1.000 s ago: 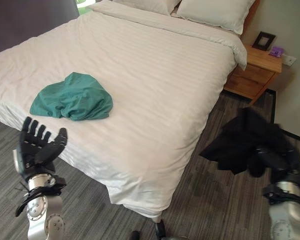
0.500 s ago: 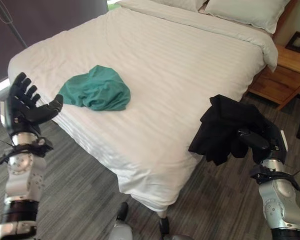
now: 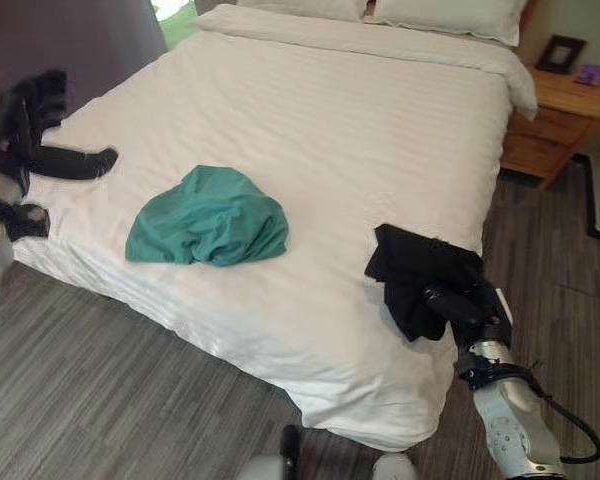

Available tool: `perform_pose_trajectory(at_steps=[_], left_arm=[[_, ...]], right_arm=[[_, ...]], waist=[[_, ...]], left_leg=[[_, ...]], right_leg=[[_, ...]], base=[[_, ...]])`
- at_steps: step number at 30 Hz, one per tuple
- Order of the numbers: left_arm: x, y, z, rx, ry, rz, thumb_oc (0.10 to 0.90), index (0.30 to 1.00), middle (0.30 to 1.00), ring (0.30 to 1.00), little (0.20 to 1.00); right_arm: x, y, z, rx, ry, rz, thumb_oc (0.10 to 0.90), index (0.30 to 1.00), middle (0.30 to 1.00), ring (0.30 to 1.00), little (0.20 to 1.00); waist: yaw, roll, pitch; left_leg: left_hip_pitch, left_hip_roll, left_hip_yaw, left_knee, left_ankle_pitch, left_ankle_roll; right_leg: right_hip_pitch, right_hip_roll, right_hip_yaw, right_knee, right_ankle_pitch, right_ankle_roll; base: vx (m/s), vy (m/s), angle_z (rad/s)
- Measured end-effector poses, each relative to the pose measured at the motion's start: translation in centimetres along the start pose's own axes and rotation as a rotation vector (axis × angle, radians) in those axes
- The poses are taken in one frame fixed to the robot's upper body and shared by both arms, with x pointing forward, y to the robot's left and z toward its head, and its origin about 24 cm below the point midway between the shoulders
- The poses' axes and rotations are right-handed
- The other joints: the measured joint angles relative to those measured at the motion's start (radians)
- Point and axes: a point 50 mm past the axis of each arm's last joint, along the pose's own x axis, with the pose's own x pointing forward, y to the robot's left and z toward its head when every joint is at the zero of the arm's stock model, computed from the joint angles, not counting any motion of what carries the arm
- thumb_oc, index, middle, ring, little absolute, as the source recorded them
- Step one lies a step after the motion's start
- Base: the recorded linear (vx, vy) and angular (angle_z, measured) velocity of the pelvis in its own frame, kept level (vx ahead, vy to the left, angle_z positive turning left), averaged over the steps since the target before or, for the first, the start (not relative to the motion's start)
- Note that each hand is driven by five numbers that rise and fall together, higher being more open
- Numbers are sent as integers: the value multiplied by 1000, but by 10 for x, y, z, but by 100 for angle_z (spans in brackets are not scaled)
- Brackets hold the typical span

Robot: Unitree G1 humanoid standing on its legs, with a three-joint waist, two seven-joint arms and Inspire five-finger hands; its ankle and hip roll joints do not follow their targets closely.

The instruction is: Pick up bed clothes into laundry basket.

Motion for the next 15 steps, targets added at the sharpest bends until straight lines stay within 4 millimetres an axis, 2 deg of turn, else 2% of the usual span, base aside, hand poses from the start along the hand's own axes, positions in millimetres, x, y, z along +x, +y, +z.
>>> perform_pose_trajectory(at_steps=[1, 2, 3, 4, 5, 6, 7, 10, 15], left_arm=[[2, 3, 4, 53, -3, -10, 800, 900, 900, 900, 900], [3, 4, 7, 126, -3, -29, 800, 900, 900, 900, 900], [3, 4, 10, 168, -5, -46, 800, 900, 900, 900, 900], [5, 4, 14, 226, -16, -74, 800, 900, 900, 900, 900], [5, -1, 12, 270, -8, -98, 800, 900, 900, 900, 900], [7, -9, 10, 332, 4, -157, 800, 900, 900, 900, 900], [7, -11, 10, 393, 9, -187, 800, 900, 900, 900, 900], [11, -18, 9, 533, 20, -236, 800, 900, 900, 900, 900], [11, -25, 7, 590, 23, -286, 800, 900, 900, 900, 900]], right_arm=[[0, 1, -3, 3, 11, 9, 400, 300, 300, 300, 300], [-1, 1, -3, 3, 13, 11, 400, 300, 300, 300, 300], [-1, 0, -3, 3, 11, 8, 400, 300, 300, 300, 300], [-2, -3, -2, 4, 3, -5, 400, 300, 300, 300, 300], [0, -9, 2, -13, -5, -18, 400, 300, 300, 300, 300], [1, -16, 3, -32, 0, -37, 400, 300, 300, 300, 300], [0, -18, 4, -38, -1, -42, 400, 300, 300, 300, 300], [-1, -18, 5, -45, -2, -37, 400, 300, 300, 300, 300], [-11, -27, -2, -54, 29, -55, 400, 300, 300, 300, 300]], waist=[[1, -5, -2], [-1, -16, -6], [-7, -28, -12], [-16, -65, -22], [-8, -68, -32], [-14, -54, -40], [-11, -51, -43], [-11, -50, -47], [-17, -47, -51]], left_leg=[[34, 10, 20, -39, 31, -8], [51, 11, 35, -57, 36, -13], [53, 3, 39, -59, 36, -15], [58, -31, 50, -58, 34, -17], [62, -42, 65, -60, 23, -26], [63, -35, 62, -66, 18, -33], [70, -33, 69, -74, 19, -34], [74, -29, 83, -87, 14, -41], [74, -32, 82, -107, 17, -44]], right_leg=[[-3, 57, -17, -11, -62, 5], [2, 95, -52, -44, -82, -17], [9, 111, -62, -80, -81, -23], [24, 104, -114, -156, -26, -72], [51, 92, -136, -221, -42, -95], [86, 111, -127, -299, 1, -96], [98, 116, -123, -353, 29, -96], [122, 129, -95, -418, 64, -105], [133, 132, -90, -469, 97, -107]], base=[[38, 201, -59], [29, 161, -52], [30, 123, -27], [60, 84, -38], [57, 52, -37], [39, 43, -49], [11, 28, -31], [28, 37, -30], [32, 6, -5]])
